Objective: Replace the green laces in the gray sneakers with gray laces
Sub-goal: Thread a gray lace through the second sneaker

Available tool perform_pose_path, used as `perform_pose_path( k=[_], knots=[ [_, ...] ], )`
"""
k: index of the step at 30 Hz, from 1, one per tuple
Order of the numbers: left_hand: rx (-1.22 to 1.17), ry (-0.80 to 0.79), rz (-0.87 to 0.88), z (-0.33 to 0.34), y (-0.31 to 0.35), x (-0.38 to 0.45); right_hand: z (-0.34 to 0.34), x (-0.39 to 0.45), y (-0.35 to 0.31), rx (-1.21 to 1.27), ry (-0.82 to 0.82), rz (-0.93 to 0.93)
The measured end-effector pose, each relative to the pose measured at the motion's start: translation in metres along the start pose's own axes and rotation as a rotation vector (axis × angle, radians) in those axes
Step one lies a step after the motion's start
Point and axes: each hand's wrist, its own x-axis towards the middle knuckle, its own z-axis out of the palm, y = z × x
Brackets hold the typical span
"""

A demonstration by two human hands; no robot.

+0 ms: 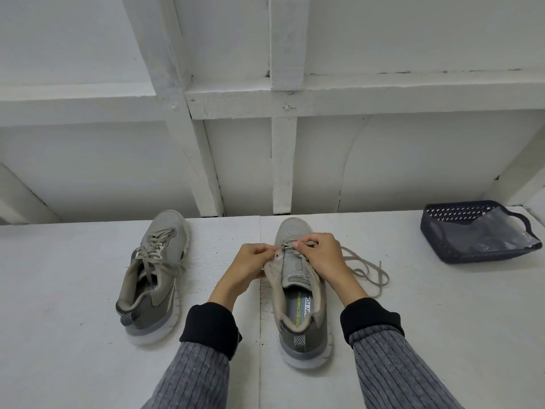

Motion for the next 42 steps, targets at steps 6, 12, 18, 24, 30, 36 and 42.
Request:
perform_pose_path(
  k=[6,12,18,24,30,36,42],
  knots=[
    [0.027,0.0,0.002,0.001,-0.004,0.005,0.005,0.001,0.005,-0.105,0.011,-0.02],
    [0.014,0.013,-0.003,0.003,-0.005,0.007,0.008,0.0,0.006,-0.125,0.013,-0.025],
    [-0.06,0.039,0.03,0.012,-0.005,0.007,0.008,-0.002,0.007,-0.135,-0.004,-0.003],
    [-0.043,0.241,0.163,0.031,-0.02,0.013,0.001,-0.006,0.007,-0.012,0.007,-0.009],
    [-0.48,0.322,0.156,0.025,-0.013,0.009,-0.01,-0.02,0.01,0.075,0.11,-0.019],
    [-0.526,0.406,0.188,0.005,-0.012,0.008,-0.016,-0.038,0.004,0.149,0.156,-0.037],
    [0.758,0.537,0.351,-0.014,-0.032,0.002,-0.002,-0.058,0.007,0.052,0.149,-0.032]
  ],
)
